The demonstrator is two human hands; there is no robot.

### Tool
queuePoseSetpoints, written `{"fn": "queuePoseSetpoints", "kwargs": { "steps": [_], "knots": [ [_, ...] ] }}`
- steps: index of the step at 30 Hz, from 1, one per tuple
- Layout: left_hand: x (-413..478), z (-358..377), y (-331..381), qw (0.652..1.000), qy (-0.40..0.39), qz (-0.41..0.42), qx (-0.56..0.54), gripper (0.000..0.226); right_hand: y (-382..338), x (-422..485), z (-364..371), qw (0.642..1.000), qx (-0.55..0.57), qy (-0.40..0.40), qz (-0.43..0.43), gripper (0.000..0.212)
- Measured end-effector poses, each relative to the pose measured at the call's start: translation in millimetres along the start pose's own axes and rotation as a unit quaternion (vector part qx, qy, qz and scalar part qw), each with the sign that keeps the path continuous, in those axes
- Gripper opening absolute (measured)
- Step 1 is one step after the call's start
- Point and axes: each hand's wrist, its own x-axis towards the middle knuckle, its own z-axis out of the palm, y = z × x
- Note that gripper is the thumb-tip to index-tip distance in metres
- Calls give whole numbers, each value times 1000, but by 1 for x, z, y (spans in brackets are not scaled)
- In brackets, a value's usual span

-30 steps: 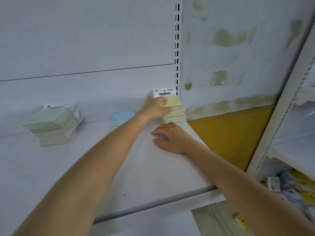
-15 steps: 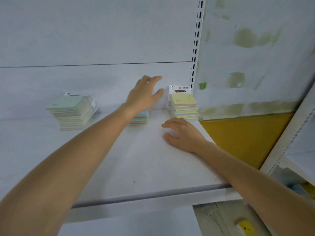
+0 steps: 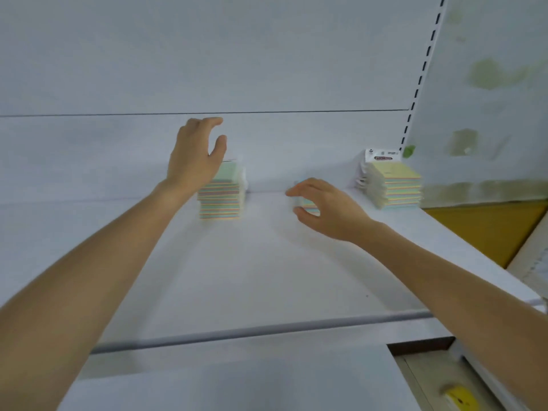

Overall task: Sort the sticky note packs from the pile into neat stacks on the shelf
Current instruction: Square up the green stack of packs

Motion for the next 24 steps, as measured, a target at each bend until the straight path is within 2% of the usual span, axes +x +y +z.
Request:
{"fn": "queuePoseSetpoints", "kwargs": {
  "steps": [3, 8, 10, 15, 19, 24],
  "knots": [
    [-16, -7, -29, 997, -2, -33, -70, 37, -32, 24, 29, 997, 52, 5, 51, 39],
    [-32, 0, -55, 976, -67, -105, -178, 45, -66, 64, 67, 975, 173, 25, 138, 55],
    [-35, 6, -59, 967, -81, -124, -208, 47, -73, 80, 81, 965, 202, 35, 162, 54],
    [-49, 17, -68, 951, -102, -109, -270, 43, -76, 91, 103, 932, 274, 123, 202, 35],
    [-50, 22, -68, 954, -101, -90, -268, 42, -68, 94, 103, 921, 304, 128, 205, 37],
    [-50, 23, -74, 956, -107, -76, -263, 46, -62, 93, 104, 934, 276, 99, 204, 40]
  ]
}}
